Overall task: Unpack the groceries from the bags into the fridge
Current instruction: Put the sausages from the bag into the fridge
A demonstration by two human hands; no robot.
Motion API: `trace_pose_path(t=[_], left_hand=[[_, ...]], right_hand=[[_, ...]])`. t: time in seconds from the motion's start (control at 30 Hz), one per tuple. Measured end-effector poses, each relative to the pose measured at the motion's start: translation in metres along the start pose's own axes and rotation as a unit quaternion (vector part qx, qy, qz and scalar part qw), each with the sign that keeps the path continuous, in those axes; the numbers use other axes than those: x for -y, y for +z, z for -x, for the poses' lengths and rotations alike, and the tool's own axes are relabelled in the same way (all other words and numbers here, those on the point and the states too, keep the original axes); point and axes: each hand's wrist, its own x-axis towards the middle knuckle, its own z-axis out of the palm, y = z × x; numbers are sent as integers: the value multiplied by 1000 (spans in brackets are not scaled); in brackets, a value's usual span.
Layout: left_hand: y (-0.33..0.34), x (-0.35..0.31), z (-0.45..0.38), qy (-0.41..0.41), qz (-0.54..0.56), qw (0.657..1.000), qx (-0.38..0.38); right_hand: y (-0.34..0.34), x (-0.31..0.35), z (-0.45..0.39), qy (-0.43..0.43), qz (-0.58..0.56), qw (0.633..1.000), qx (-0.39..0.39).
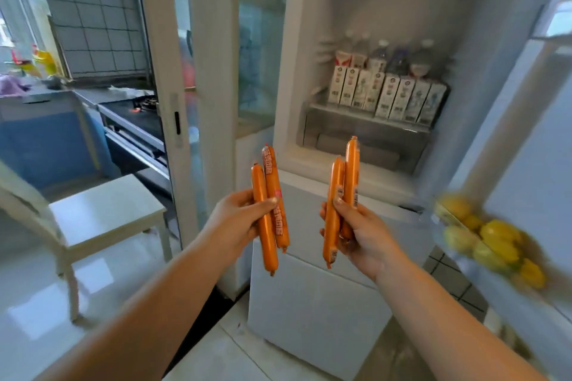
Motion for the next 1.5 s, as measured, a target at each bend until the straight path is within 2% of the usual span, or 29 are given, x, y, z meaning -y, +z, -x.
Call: trace_pose_path(t=[0.33,0.47,0.6,0.77,0.9,1.0,1.13,1.3,1.43,1.5], left_hand=[[71,-27,-170,11,-1,998,59],[97,-30,-223,10,1,997,73],[108,-26,-265,-2,-3,996,85],[111,-23,-318,-14,7,995,103],[111,-28,-361,-8,30,992,123],[110,-32,-385,-5,34,990,140],[109,-37,-413,9,22,987,161],[115,-30,-435,4,16,986,165],[119,-22,-442,-16,42,986,163],[124,-18,-442,-26,60,984,163]], right_hand=[[-20,69,-158,-57,-69,995,-46],[-25,92,-210,-69,-86,990,-83],[-27,105,-251,-67,-106,988,-89],[-29,124,-300,-82,-58,989,-106],[-26,161,-343,-127,50,985,-110],[-24,192,-375,-184,228,944,-149],[-28,215,-417,-236,439,855,-145],[-36,210,-454,-239,564,776,-152],[-42,206,-467,-224,609,749,-132],[-45,204,-475,-218,654,715,-113]])
